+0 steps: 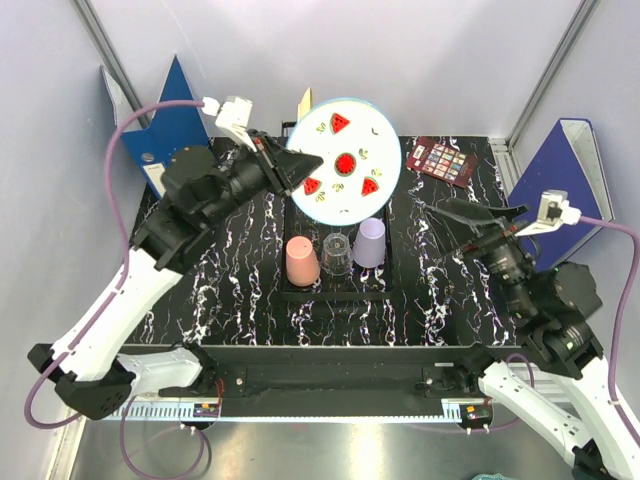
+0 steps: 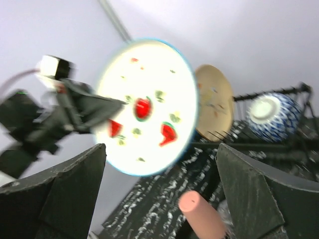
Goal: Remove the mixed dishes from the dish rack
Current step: Pick up the plate from the dish rack.
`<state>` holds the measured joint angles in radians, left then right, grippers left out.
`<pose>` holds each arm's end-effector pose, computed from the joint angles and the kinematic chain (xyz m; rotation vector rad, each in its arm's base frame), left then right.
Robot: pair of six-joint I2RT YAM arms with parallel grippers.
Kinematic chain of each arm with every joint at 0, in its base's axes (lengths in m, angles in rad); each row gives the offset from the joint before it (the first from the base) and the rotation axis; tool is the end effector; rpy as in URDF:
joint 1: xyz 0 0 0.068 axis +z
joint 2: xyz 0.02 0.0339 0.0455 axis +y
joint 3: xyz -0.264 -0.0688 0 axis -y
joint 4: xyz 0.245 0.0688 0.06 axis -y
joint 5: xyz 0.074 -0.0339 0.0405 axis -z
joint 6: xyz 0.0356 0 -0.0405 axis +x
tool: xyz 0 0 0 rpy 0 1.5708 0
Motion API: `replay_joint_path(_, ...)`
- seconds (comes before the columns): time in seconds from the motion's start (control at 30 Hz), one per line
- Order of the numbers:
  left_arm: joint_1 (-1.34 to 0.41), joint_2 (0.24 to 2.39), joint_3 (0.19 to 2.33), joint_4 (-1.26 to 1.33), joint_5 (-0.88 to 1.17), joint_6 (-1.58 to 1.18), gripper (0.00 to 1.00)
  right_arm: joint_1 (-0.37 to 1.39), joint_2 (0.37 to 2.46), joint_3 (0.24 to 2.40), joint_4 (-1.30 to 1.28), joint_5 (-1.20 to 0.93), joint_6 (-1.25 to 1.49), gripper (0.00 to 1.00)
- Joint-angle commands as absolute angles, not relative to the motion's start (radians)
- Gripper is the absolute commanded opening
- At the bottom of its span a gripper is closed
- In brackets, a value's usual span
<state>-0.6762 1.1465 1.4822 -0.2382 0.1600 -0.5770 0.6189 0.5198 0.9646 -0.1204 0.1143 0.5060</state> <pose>0.1770 -0.1493 0.5021 0.2170 1.5652 -1.1199 0.0756 0.0488 0.4391 0.0299 1.2999 0.8989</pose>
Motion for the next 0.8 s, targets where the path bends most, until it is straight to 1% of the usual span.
replay_joint_path(0.0,-0.653,1.121,1.433,0.144,0.271,-0.747,0.0,0.623,0.502,0.96,0.043,-0.037,0.528,1.0)
replay_joint_path(0.2,-0.647,1.17,1.405,0.268,0.337,-0.845,0.0,0.624,0.567,0.946,0.063,-0.051,0.54,1.0)
replay_joint_path(0.4,-0.647,1.157,1.368,0.299,0.344,-0.856,0.0,0.623,0.615,0.925,0.086,0.028,0.543,1.0)
replay_joint_path(0.77,-0.647,1.154,1.299,0.362,0.391,-0.897,0.0,0.623,0.798,1.002,0.169,-0.034,0.552,1.0)
